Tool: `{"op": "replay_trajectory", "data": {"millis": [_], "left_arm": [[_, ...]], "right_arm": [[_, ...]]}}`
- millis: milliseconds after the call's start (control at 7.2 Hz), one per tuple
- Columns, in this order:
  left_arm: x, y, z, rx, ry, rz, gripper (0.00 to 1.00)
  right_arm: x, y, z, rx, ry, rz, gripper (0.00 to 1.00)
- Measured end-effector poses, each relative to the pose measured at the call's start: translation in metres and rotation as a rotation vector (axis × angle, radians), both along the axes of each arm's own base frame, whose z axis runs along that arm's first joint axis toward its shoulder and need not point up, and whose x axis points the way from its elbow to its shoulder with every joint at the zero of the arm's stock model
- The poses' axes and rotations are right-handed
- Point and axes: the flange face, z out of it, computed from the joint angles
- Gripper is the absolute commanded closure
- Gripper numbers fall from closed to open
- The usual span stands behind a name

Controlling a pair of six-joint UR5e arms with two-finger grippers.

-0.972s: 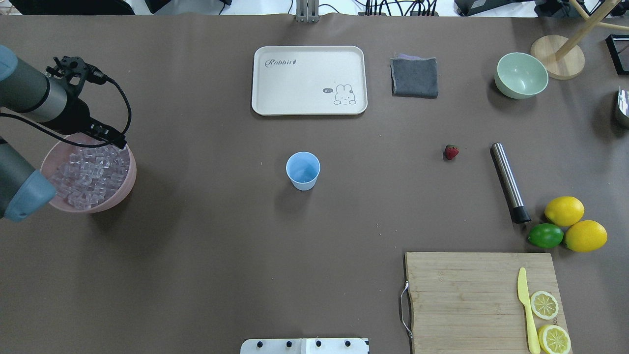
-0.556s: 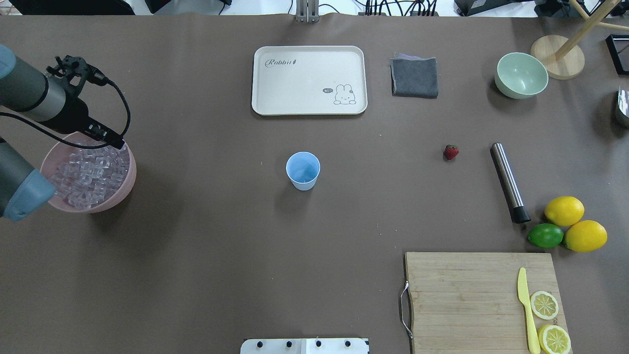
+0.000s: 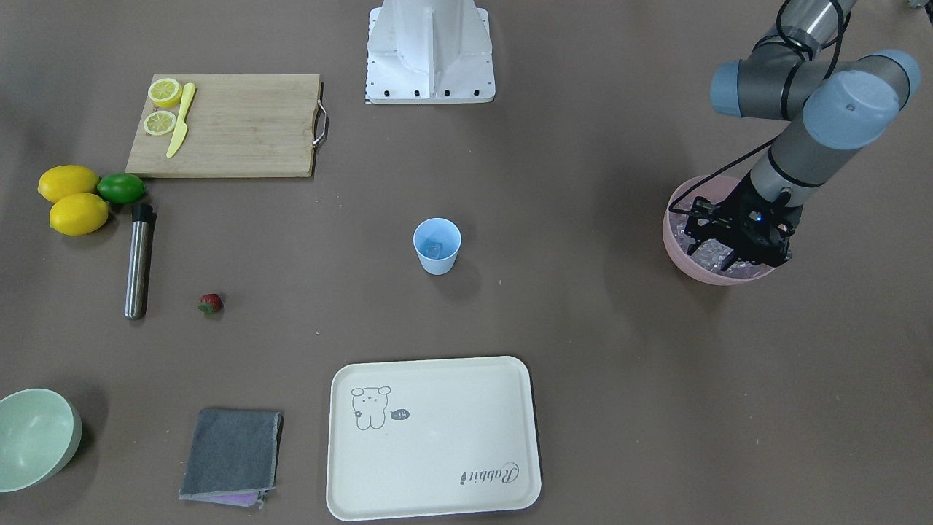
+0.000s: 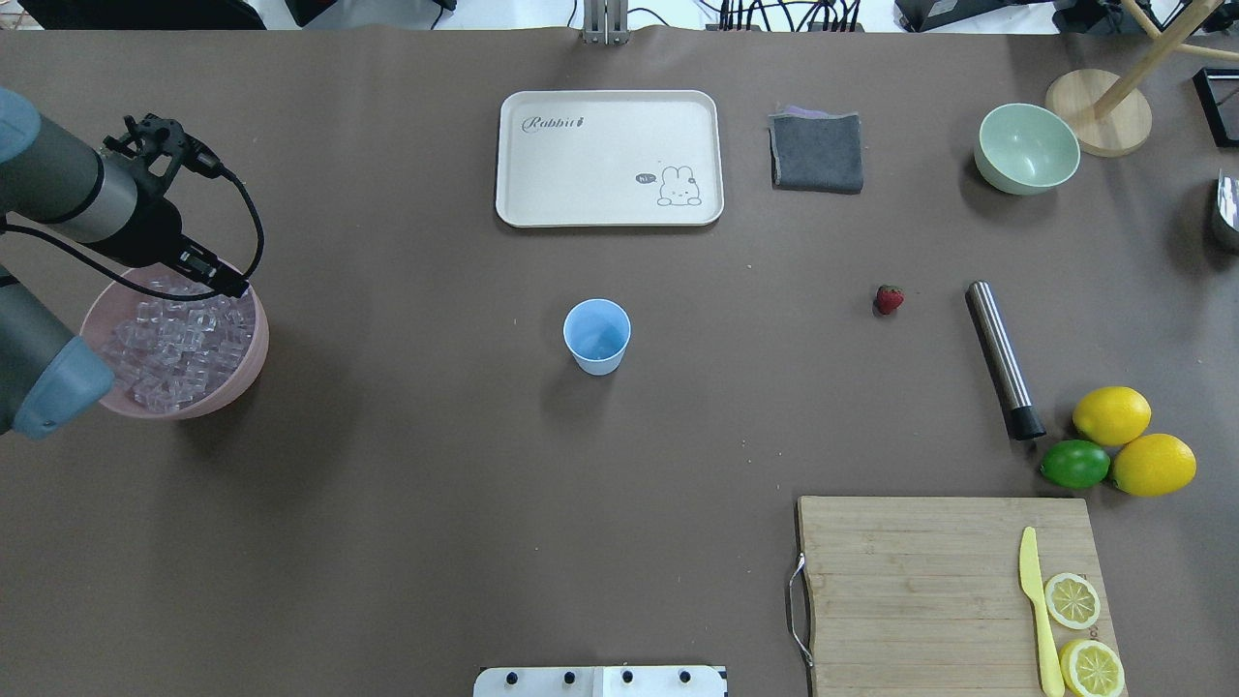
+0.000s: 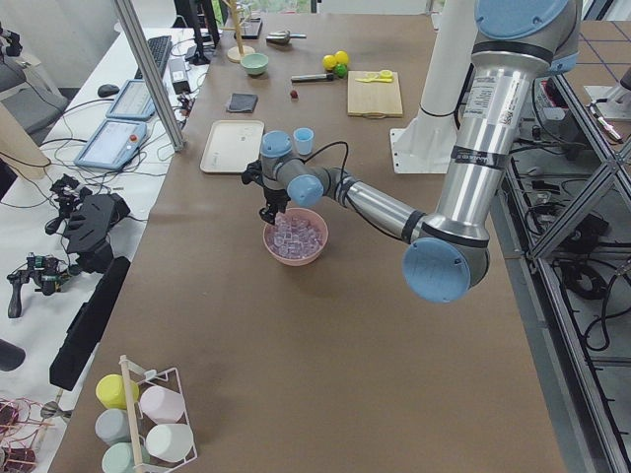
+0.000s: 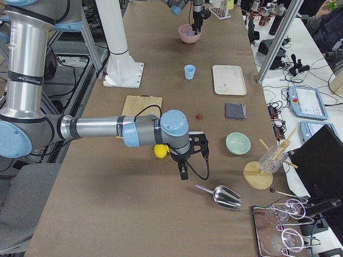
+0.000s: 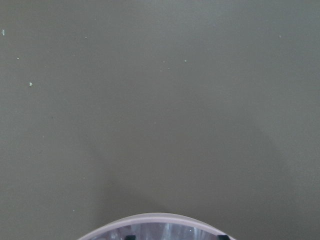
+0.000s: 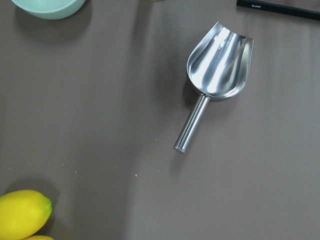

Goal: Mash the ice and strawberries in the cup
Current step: 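Lift the held ice cube out of the bowl with the left gripper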

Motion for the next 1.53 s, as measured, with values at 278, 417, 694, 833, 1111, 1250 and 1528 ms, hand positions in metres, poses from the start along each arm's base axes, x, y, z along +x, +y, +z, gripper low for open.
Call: {"op": "replay_trajectory", "data": {"millis": [278, 417, 694, 833, 1111, 1250, 1528], "left_arm": [[0.0057, 0.0025, 0.0012, 0.0, -0.003, 0.009, 0.41], [0.0069, 0.0029, 0.0021, -0.001, -0.005, 0.011, 0.45], [0.0073, 0.0031, 0.0024, -0.001, -0.004, 0.013, 0.46], [0.0073, 0.0033, 0.0024, -0.001, -0.004, 0.014, 0.46], [0.007, 0.0034, 0.0037, 0.004, -0.006, 0.02, 0.46], [0.0072, 0.0031, 0.0055, 0.016, -0.011, 0.031, 0.48], [0.0073, 0.0026, 0.0053, 0.028, -0.012, 0.043, 0.74]], "right_arm": [[0.0001, 0.0004, 0.0004, -0.001, 0.0, 0.0, 0.0], [0.0001, 0.0005, 0.0005, -0.001, 0.0, 0.0, 0.0], [0.0001, 0.0006, 0.0005, -0.001, 0.0, 0.0, 0.0], [0.0001, 0.0006, 0.0004, -0.001, 0.0, 0.0, 0.0], [0.0001, 0.0005, 0.0003, -0.001, 0.0, 0.0, 0.0], [0.0001, 0.0006, 0.0003, -0.001, 0.0, 0.0, 0.0], [0.0001, 0.0005, 0.0, 0.0, 0.0, 0.0, 0.0]]}}
